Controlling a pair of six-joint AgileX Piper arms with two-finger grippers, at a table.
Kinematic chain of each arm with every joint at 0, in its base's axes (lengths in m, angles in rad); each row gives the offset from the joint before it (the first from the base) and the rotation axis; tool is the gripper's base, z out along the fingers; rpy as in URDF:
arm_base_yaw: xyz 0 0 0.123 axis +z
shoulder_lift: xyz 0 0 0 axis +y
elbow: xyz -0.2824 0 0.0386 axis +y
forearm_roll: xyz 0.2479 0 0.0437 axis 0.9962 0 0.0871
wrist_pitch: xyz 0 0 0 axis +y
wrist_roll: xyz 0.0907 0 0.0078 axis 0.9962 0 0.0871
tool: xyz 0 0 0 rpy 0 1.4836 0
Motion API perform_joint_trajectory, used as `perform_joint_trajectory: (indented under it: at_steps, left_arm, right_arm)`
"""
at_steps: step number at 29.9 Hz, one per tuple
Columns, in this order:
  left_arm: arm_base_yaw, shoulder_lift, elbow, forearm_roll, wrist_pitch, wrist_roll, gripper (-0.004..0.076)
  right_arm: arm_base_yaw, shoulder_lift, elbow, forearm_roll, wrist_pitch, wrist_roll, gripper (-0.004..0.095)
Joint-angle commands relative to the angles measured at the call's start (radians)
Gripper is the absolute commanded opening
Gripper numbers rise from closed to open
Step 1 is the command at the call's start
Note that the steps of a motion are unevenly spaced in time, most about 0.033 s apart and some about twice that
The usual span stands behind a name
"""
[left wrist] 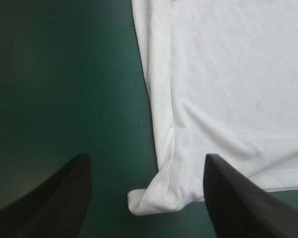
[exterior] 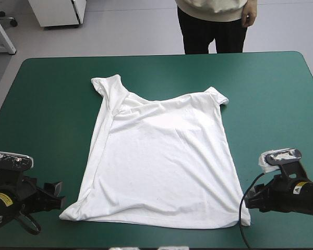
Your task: Fold the cloth
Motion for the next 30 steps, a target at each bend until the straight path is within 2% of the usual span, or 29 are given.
perform_joint_trajectory:
  at_steps: [1, 10, 21, 25, 30]
  left_arm:
    - [-0.004, 0.005, -0.031, -0.005, -0.021, -0.001, 0.0473]
    - [-0.004, 0.005, -0.031, -0.018, -0.021, -0.012, 0.0473]
    - [-0.004, 0.005, -0.031, -0.023, -0.018, -0.012, 0.0473]
    - [-0.004, 0.005, -0.031, -0.023, -0.018, -0.012, 0.0473]
    - [-0.004, 0.005, -0.031, -0.014, -0.024, -0.012, 0.0473]
  right_arm:
    - [-0.007, 0.025, 0.071, 0.013, -0.054, -0.009, 0.0550]
    - [-0.007, 0.116, 0.237, -0.048, -0.115, -0.035, 0.0536]
    - [-0.002, 0.217, 0.250, -0.031, -0.172, -0.064, 0.0534]
    - [0.070, 0.265, 0.277, -0.025, -0.199, -0.046, 0.0519]
    - [0.223, 0.320, 0.297, -0.022, -0.230, 0.033, 0.0517]
